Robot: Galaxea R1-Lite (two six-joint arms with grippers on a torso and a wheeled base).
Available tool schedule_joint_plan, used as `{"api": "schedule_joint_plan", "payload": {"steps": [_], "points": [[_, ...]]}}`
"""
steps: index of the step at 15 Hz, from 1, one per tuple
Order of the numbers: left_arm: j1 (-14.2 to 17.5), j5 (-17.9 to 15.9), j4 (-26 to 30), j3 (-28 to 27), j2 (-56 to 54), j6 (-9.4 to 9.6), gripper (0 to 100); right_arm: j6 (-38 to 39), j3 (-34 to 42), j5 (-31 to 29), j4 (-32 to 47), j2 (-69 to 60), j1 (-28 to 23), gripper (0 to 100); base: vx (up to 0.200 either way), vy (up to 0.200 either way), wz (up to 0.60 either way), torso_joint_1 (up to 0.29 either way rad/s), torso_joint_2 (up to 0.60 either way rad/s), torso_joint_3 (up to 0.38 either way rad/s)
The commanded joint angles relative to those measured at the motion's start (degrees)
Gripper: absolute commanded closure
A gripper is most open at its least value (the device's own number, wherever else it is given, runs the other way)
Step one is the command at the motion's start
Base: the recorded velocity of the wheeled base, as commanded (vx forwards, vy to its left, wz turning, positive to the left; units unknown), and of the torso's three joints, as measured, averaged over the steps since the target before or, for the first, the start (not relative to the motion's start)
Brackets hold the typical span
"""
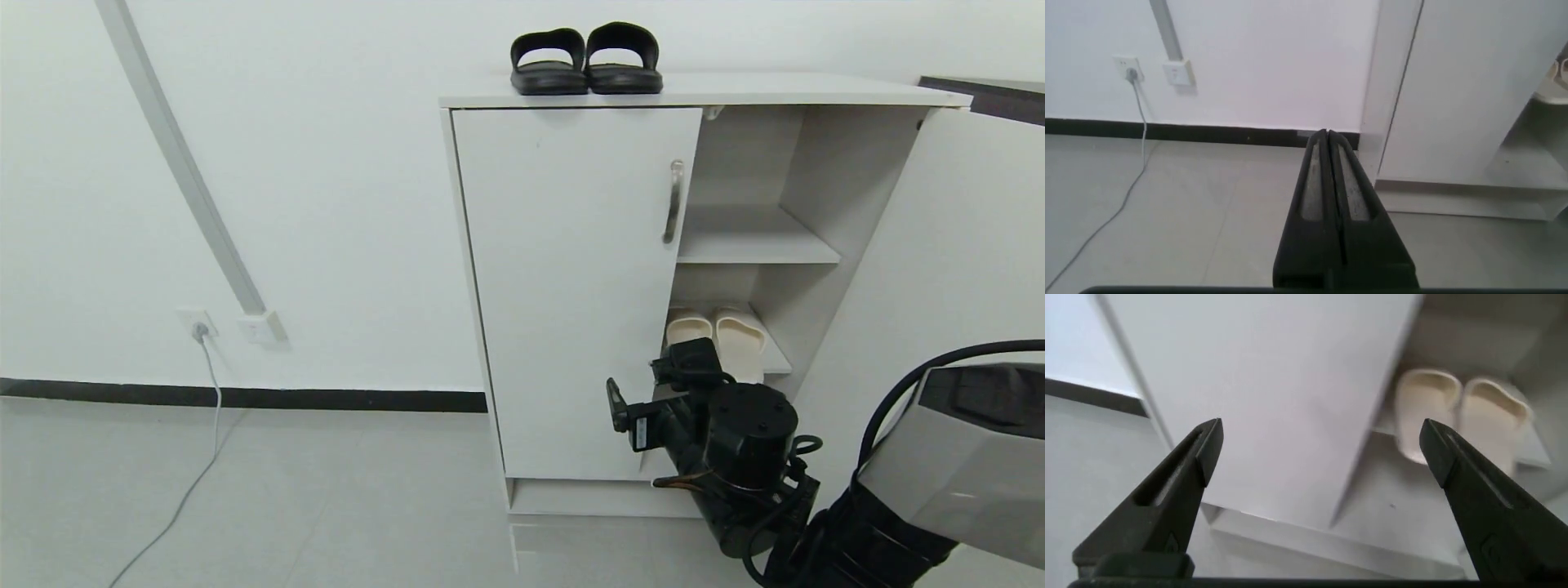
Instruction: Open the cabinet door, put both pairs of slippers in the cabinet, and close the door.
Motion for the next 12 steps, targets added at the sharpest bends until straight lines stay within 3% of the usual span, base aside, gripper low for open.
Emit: {"api": "schedule_joint_plan", "payload": {"steps": [1,12], "points": [[0.01,0.08,0.00,0.00,0.07,-0.02,100,-0.09,0.30,0.04,0.01,0.59,0.01,0,0.000,0.000,0.00,0.000,0.00,0.000],[0.01,0.17,0.00,0.00,0.07,-0.11,100,-0.53,0.66,1.27,-0.61,1.38,0.01,0,0.000,0.000,0.00,0.000,0.00,0.000]]}}
